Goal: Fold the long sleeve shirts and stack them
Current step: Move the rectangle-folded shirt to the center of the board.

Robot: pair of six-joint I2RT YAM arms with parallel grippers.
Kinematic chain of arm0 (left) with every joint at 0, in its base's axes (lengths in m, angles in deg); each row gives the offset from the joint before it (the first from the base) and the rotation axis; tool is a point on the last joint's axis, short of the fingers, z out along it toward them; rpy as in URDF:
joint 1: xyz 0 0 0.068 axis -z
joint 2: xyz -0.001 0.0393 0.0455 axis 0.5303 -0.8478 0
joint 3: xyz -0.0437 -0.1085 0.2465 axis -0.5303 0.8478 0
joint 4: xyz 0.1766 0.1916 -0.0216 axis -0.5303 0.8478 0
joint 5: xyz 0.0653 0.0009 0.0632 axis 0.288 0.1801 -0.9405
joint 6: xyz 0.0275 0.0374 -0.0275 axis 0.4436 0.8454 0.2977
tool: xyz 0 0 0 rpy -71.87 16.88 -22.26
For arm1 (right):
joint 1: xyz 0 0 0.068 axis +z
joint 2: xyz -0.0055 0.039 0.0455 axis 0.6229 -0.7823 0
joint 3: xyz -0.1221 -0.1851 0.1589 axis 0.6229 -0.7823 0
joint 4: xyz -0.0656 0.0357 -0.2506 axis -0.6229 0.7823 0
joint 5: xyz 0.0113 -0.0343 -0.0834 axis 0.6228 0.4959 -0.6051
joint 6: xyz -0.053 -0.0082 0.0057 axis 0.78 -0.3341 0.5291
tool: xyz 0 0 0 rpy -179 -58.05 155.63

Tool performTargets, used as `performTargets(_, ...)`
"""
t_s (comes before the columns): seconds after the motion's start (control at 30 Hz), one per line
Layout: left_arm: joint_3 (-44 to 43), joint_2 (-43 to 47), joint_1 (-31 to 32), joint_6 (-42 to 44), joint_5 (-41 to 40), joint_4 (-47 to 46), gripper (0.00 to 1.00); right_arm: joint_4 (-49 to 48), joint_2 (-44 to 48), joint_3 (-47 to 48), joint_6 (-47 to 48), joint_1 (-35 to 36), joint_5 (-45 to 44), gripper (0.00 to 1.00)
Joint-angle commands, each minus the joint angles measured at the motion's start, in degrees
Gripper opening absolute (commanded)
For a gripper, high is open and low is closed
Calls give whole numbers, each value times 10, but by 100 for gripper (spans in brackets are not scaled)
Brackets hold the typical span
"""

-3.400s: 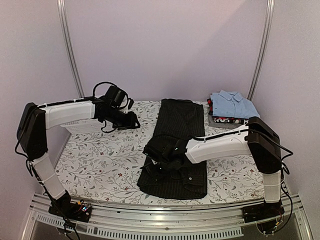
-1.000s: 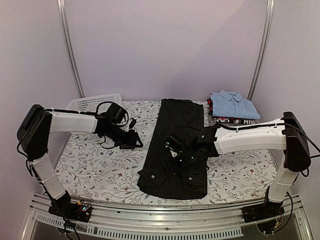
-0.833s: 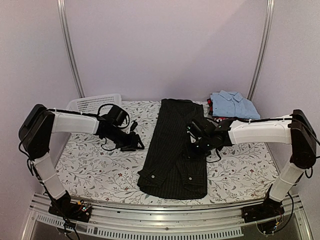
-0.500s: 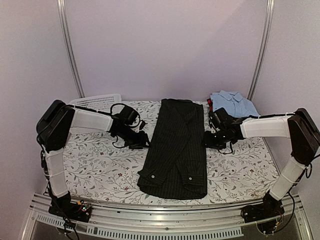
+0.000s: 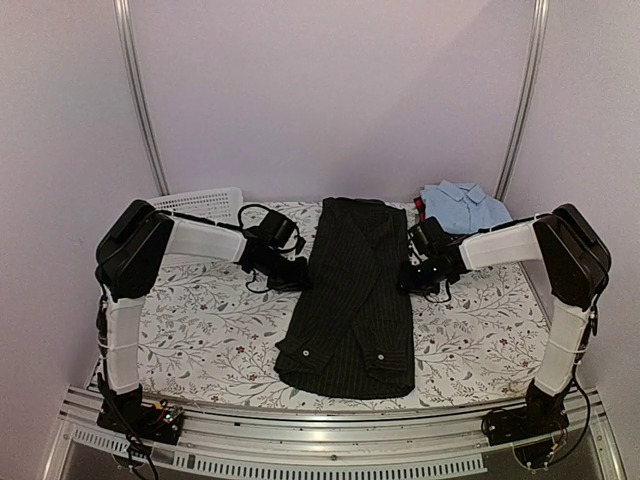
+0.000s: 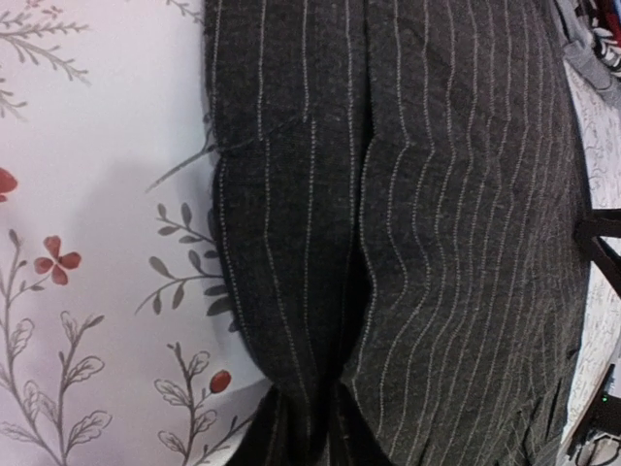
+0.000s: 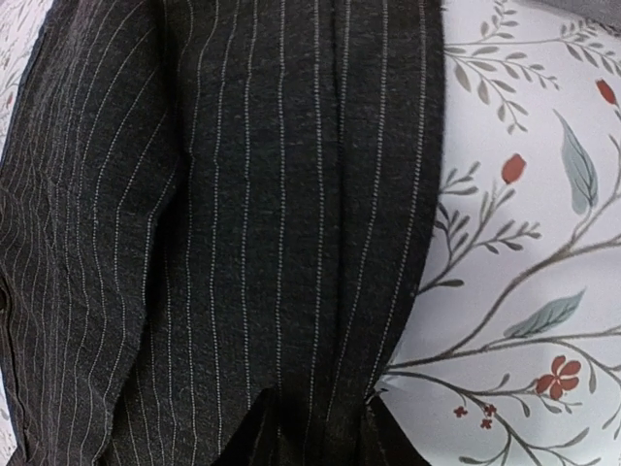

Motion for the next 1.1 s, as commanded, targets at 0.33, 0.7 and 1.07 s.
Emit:
performTargets(0.33,144,82,-32,-66,-67,-22,0,30,-124,157,44,-1,64,12)
performTargets(0.7,157,93,-74,-28,-47,-24,1,33,-53,91,30,7,50,35)
performTargets(1.07,138,157,-74,0,-95,36,31,-57,-30,144,40,9,88,22)
